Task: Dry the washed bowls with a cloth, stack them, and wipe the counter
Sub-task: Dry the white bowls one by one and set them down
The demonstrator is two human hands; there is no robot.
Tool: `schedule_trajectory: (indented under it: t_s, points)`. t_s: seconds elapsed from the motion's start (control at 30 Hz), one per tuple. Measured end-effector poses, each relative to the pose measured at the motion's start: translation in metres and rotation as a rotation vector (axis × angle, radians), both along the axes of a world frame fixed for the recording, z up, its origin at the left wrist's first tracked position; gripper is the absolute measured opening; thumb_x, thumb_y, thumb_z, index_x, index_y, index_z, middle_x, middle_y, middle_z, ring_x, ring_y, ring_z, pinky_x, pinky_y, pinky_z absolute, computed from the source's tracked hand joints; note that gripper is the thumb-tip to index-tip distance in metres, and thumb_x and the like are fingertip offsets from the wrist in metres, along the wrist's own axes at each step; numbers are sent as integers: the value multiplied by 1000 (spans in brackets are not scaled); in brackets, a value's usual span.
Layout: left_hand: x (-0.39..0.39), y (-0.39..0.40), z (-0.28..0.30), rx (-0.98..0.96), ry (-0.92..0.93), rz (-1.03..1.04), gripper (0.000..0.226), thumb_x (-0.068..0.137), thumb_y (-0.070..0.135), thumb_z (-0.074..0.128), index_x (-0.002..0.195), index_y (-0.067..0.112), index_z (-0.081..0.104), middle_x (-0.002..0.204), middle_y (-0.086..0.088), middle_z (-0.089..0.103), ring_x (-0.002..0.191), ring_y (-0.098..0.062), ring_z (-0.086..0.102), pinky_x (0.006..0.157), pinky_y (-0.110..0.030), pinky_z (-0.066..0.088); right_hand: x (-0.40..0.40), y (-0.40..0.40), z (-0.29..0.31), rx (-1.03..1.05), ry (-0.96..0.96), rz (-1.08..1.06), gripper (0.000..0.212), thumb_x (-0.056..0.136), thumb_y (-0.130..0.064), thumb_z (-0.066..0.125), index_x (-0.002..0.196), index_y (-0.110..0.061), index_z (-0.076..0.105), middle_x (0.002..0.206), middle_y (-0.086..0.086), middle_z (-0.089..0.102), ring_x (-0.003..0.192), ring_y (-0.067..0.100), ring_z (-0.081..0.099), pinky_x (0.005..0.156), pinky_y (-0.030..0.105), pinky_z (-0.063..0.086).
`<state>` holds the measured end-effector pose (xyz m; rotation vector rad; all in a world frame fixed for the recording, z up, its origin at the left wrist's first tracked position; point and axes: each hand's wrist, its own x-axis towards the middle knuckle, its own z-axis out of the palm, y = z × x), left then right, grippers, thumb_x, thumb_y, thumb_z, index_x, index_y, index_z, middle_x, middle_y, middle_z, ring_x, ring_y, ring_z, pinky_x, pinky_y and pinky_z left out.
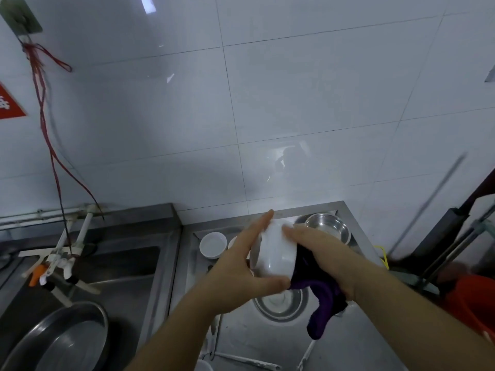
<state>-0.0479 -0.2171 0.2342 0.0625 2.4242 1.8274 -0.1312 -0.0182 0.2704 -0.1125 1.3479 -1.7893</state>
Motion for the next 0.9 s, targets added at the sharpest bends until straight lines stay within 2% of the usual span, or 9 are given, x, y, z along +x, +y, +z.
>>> schedule_trajectory:
  t_s: [0.13, 0.2, 0.27, 0.37, 0.47, 0.63, 0.73, 0.83, 0.9]
  points:
    - [-8, 6, -1, 116, -52, 164, 98, 80, 52, 86, 156, 62, 25, 148, 19, 51, 119, -14, 66, 85, -31, 63, -2, -1, -12, -62, -85, -148, 45, 79, -44, 85, 112, -13, 81, 120, 24, 76, 108, 42, 76, 79, 45, 64]
    - [-11, 11, -6, 407, -264, 405, 63, 97, 59, 62, 153, 30, 52, 137, -2, 66, 110, -22, 71, 83, -35, 61, -4, -2, -18, -98, -150, -199, 53, 73, -47, 86, 111, -10, 82, 121, 23, 76, 106, 41, 76, 76, 44, 65]
    - [-4, 16, -12, 614, -416, 387, 64, 106, 61, 38, 129, 15, 75, 121, -16, 74, 101, -28, 67, 84, -37, 54, -5, -2, -22, -129, -184, -247, 63, 72, -49, 90, 120, -9, 80, 121, 22, 76, 105, 40, 77, 76, 45, 65]
    - [6, 20, -13, 903, -507, 372, 56, 102, 45, 50, 129, 2, 73, 115, -22, 69, 95, -28, 64, 84, -37, 50, -5, -1, -27, -170, -188, -262, 60, 73, -49, 89, 118, -10, 81, 124, 22, 75, 108, 39, 76, 77, 44, 65]
    - [3, 22, -13, 1170, -434, 430, 50, 101, 29, 58, 138, -4, 64, 140, -29, 62, 109, -31, 65, 91, -36, 57, -3, 1, -35, -185, -177, -236, 52, 75, -50, 85, 114, -15, 82, 127, 22, 74, 112, 39, 75, 81, 44, 64]
    - [-2, 20, -4, 1235, -190, 406, 38, 96, 23, 68, 126, 1, 74, 135, -22, 69, 112, -30, 74, 83, -38, 66, 0, 5, -46, -127, -149, -239, 57, 74, -57, 85, 115, -17, 83, 124, 17, 77, 112, 32, 76, 80, 35, 64]
    - [-3, 16, 4, 1203, -137, 407, 46, 99, 27, 64, 137, 2, 67, 138, -23, 67, 110, -33, 75, 75, -37, 65, -1, 12, -51, 2, -39, -172, 51, 84, -58, 79, 115, -17, 82, 122, 16, 77, 112, 32, 76, 81, 31, 64]
    - [-4, 11, 6, 1060, -98, 478, 49, 97, 27, 64, 140, 4, 61, 138, -23, 67, 113, -35, 74, 77, -38, 65, -8, 17, -55, 108, 11, -197, 41, 78, -40, 90, 107, -11, 83, 113, 23, 78, 100, 37, 78, 74, 33, 64]
    - [-3, 9, 9, 908, -65, 520, 43, 90, 27, 70, 129, 10, 71, 131, -18, 72, 113, -34, 74, 80, -37, 65, -15, 16, -56, 147, 10, -340, 32, 80, -26, 87, 103, -4, 82, 99, 24, 79, 80, 35, 79, 62, 32, 62]
